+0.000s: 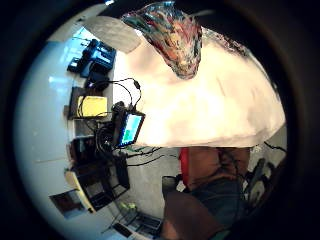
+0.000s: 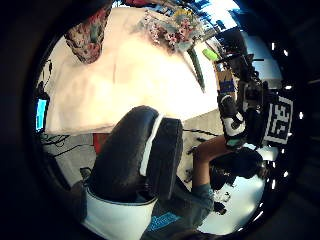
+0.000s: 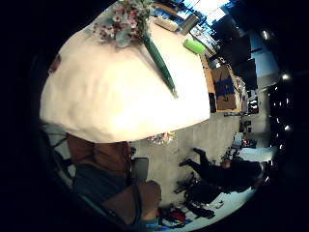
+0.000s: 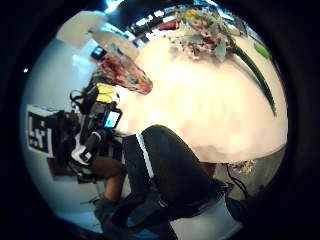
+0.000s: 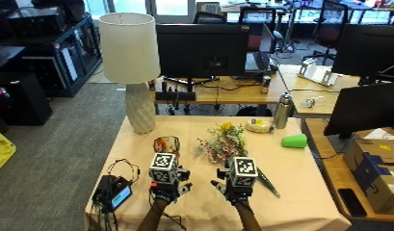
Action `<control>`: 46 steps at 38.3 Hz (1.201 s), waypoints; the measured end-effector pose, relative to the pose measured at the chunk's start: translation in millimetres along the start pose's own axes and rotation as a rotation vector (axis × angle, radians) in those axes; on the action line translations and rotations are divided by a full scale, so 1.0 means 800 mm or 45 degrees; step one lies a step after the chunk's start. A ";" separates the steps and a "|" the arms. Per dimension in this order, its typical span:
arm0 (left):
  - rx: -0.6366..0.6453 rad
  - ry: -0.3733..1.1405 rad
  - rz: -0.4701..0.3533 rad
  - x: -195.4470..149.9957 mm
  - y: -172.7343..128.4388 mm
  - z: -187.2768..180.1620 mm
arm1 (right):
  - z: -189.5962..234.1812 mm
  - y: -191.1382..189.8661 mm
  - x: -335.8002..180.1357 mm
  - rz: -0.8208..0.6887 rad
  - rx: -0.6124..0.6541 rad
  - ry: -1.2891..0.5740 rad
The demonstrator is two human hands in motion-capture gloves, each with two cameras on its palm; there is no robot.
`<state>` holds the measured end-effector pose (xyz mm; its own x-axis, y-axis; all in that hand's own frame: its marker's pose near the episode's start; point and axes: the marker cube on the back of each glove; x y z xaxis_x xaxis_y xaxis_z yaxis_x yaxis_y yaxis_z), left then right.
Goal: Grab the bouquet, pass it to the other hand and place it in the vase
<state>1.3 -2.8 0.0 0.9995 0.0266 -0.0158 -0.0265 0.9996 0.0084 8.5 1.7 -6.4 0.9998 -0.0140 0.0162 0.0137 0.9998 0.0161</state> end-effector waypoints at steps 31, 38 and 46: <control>0.019 0.044 -0.022 -0.010 0.007 0.012 | 0.115 -0.111 0.234 0.473 -0.205 -0.261; -0.005 0.045 -0.020 -0.013 -0.001 0.025 | 0.140 -0.107 0.241 0.600 -0.207 -0.249; -0.004 0.056 -0.011 -0.012 0.000 0.026 | 0.137 -0.120 0.246 0.660 0.056 -0.167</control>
<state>-8.3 -3.2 21.1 0.9981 0.0183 -0.0595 -0.0180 0.9998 0.0048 201.9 -98.4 104.9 0.8649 0.4765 0.1579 -0.4846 0.8746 0.0147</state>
